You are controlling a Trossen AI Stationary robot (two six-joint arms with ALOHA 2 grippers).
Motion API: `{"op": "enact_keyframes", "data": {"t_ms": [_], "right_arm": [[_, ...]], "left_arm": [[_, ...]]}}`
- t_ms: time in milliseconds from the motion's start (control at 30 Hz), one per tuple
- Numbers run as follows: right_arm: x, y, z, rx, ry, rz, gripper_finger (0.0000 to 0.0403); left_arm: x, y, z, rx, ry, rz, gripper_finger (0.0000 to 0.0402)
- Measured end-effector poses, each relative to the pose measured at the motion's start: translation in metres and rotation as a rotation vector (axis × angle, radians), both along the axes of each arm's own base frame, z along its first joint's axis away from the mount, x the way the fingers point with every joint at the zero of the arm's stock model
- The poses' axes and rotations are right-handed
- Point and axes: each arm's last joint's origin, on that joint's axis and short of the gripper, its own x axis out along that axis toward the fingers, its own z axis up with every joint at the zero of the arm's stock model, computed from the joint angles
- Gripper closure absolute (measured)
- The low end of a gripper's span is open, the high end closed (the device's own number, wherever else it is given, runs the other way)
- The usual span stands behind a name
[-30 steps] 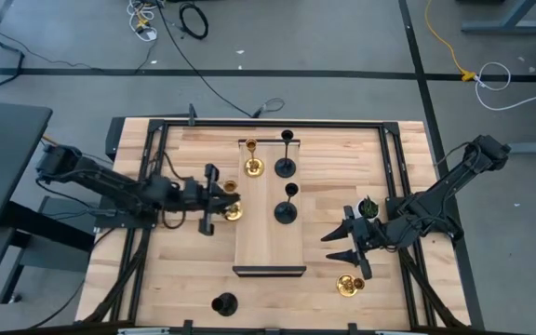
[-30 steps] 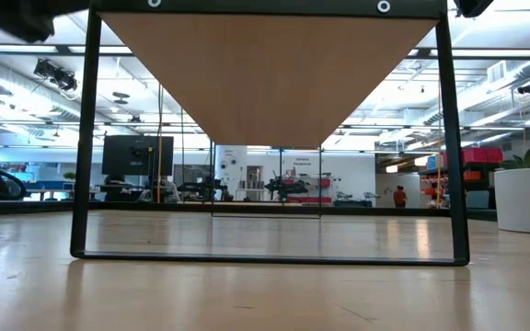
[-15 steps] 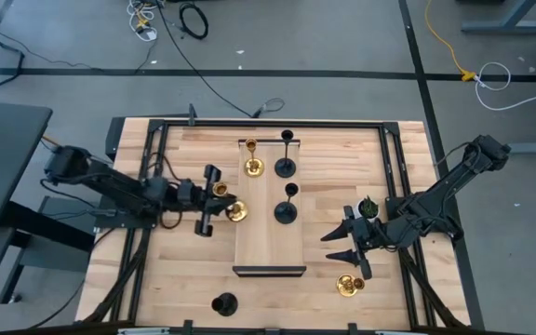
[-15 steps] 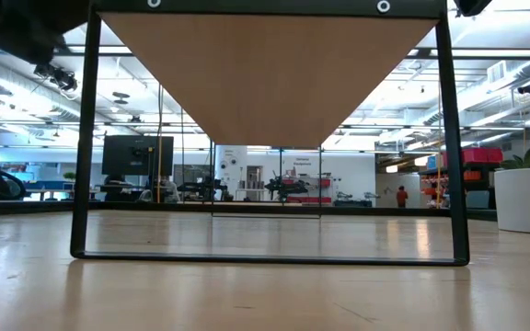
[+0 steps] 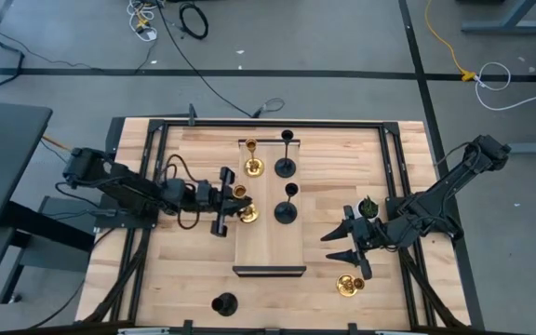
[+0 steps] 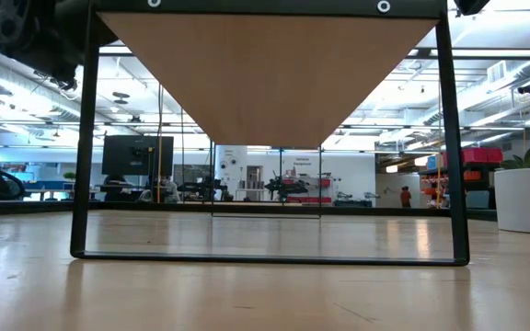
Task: Pick & Place candle stick holders
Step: Put the top gold candle holder on the shelf
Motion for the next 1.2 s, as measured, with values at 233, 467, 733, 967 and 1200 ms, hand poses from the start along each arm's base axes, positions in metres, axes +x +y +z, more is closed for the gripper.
{"op": "enact_keyframes", "data": {"t_ms": [233, 467, 733, 967, 1200], "right_arm": [[0.0, 0.0, 0.0, -0.012, -0.003, 0.003, 0.0185], [0.0, 0.0, 0.0, -0.013, -0.003, 0.003, 0.0185], [0.0, 0.0, 0.0, -0.013, -0.003, 0.003, 0.0185], [0.0, 0.0, 0.0, -0.017, -0.003, 0.004, 0.0185], [0.0, 0.0, 0.0, -0.021, -0.004, 0.005, 0.0185]], "left_arm": [[0.006, 0.003, -0.011, -0.016, 0.016, 0.005, 0.039], [0.01, 0.008, -0.018, -0.014, 0.034, 0.023, 0.039], [0.011, 0.01, -0.019, -0.019, 0.027, 0.018, 0.039], [0.011, 0.01, -0.019, -0.02, 0.031, 0.015, 0.0387], [0.011, 0.01, -0.019, -0.023, 0.035, 0.014, 0.0389]]}}
